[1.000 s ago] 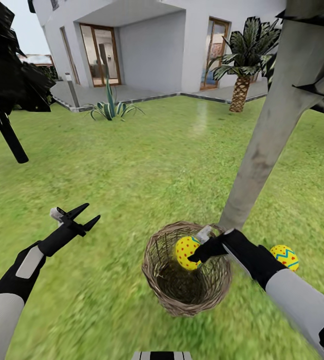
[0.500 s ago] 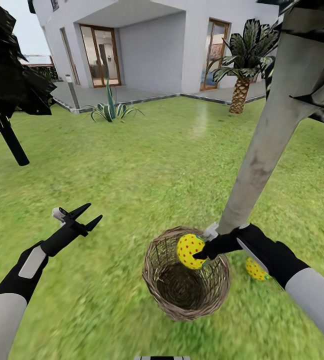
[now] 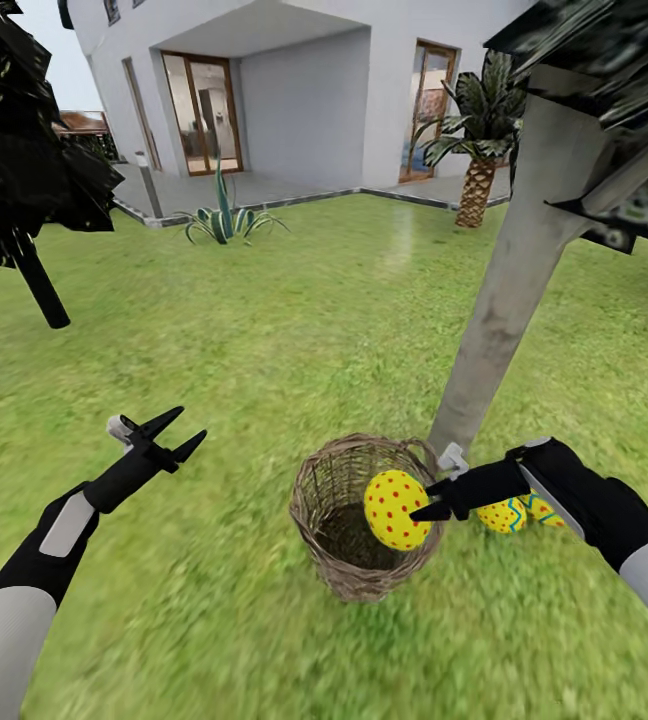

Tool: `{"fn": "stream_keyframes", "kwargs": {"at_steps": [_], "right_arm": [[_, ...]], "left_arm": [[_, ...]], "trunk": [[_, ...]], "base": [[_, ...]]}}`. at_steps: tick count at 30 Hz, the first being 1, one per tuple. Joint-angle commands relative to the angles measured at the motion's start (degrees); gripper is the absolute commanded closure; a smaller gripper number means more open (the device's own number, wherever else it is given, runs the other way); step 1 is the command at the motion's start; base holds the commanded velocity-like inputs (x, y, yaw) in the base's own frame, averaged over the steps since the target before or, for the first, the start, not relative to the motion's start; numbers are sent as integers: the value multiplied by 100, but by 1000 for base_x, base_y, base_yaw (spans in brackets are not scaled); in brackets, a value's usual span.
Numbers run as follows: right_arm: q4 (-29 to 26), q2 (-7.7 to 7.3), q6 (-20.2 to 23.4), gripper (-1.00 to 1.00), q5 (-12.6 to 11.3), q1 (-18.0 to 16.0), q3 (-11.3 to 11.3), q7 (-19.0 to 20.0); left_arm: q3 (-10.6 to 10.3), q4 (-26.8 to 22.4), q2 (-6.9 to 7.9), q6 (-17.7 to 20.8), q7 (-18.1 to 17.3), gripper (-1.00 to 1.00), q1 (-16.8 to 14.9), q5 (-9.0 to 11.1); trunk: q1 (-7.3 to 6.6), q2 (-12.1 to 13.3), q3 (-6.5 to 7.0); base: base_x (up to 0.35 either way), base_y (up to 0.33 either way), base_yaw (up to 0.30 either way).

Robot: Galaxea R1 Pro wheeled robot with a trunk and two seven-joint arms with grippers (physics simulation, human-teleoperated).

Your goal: Take the three Easter eggs out of the wicker basket on the lawn in the garden, then place them on the lawn next to a single tree (choose any tree) so that all three eggs are next to the same tree and none are left in the basket.

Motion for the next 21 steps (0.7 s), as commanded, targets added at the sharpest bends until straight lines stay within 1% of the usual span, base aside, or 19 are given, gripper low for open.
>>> {"fn": "stream_keyframes", "kwargs": {"at_steps": [1, 2, 3, 5, 6, 7, 9, 13, 14, 16, 18, 21], "right_arm": [[4, -8, 37, 100, -44, -3, -94, -4], [38, -10, 35, 100, -49, 3, -283, 7], [69, -10, 35, 100, -56, 7, -412, 10], [166, -11, 33, 100, -62, 10, -606, 22], [211, -11, 29, 100, -63, 11, -667, 29], [227, -11, 27, 100, -63, 11, -688, 30], [239, -2, 24, 100, -63, 16, -706, 36], [248, 15, 17, 100, -64, 20, -710, 38], [249, 13, 17, 100, -64, 20, -710, 37], [249, 15, 17, 100, -64, 20, -710, 36], [249, 11, 17, 100, -64, 20, -710, 39], [249, 9, 17, 100, -64, 20, -710, 39]], "left_arm": [[1, -8, 0, 24, -7, -100, -3, 15], [6, -12, 5, -4, -31, -100, -3, 30], [16, -8, 9, -17, -50, -100, -3, 50], [25, 11, 10, -34, -107, -100, -3, 77], [26, 19, 7, -42, -192, -100, -3, 85], [24, 21, -15, -47, -259, -100, -1, 84], [20, 13, -128, -60, -324, -100, -2, 76], [10, -18, -322, -70, -339, -100, -2, 58], [6, -13, -383, -74, -338, -100, -3, 46], [-1, -7, -552, -78, -319, -100, -3, 26], [0, -4, -598, -79, -313, -100, -3, 22], [1, 5, -613, -79, -305, -100, -2, 13]], "trunk": [[-25, 40, 14], [-25, 40, 15], [-25, 40, 19], [-25, 40, 31], [-25, 40, 38], [-25, 40, 44], [-25, 40, 58], [-25, 40, 86], [-25, 40, 93], [-25, 40, 106], [-25, 40, 120], [-25, 40, 141]], "base": [[-99, 0, 0], [-41, 0, -34], [-21, 0, -115], [-8, 0, -172], [-2, 0, -198], [-1, 0, -202], [0, -19, -206], [0, -230, -207], [0, -290, -208], [0, -292, -208], [0, -293, -208], [0, -294, -208]]}}
